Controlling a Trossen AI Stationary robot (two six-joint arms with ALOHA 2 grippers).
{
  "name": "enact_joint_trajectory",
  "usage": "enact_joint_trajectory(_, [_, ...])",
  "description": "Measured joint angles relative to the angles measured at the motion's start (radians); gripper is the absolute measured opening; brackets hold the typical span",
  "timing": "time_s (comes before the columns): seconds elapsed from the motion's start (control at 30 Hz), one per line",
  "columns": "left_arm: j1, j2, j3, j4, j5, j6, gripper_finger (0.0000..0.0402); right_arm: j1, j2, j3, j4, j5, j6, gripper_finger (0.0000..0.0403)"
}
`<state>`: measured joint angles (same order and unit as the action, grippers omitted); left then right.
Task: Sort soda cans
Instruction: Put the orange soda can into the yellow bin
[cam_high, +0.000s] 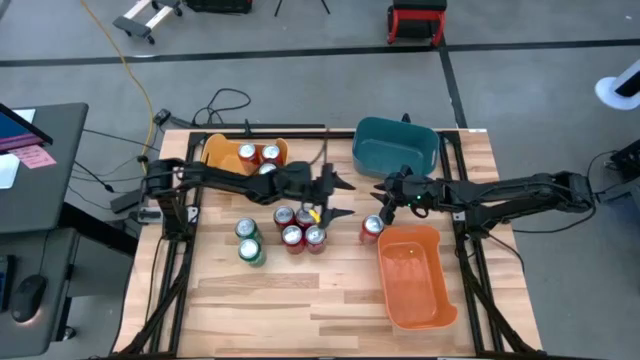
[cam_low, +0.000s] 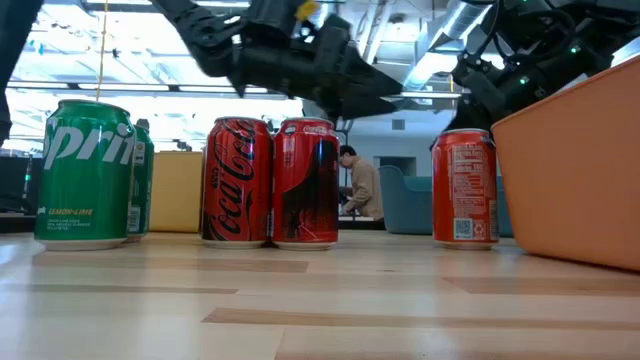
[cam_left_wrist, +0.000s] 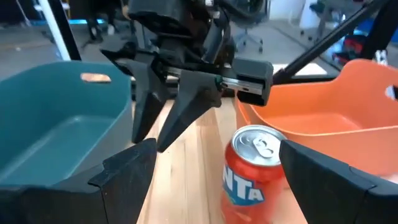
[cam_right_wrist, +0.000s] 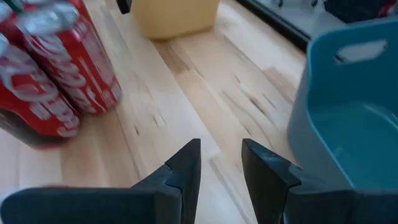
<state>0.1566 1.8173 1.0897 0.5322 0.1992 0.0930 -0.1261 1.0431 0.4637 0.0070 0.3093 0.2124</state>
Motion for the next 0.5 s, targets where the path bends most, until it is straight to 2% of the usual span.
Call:
enact_joint_trajectory(0.2, [-0.024, 0.103, 0.133, -0.153, 0.091, 0.008, 0.0333, 0.0, 0.0, 0.0, -0.098, 0.005, 0.017, 0.0139])
enact_joint_trajectory(0.37, [-0.046, 0.175, 0.206, -0.248, 0.098, 0.067, 0.0333, 0.001, -0.001, 0.0, -0.12, -0.004, 0.013, 0.0139])
enact_joint_trajectory(0.5, [-0.053, 0.214, 0.252, -0.257, 0.095, 0.067, 0.0333, 0.001, -0.005, 0.001, -0.122, -0.074, 0.0, 0.0139])
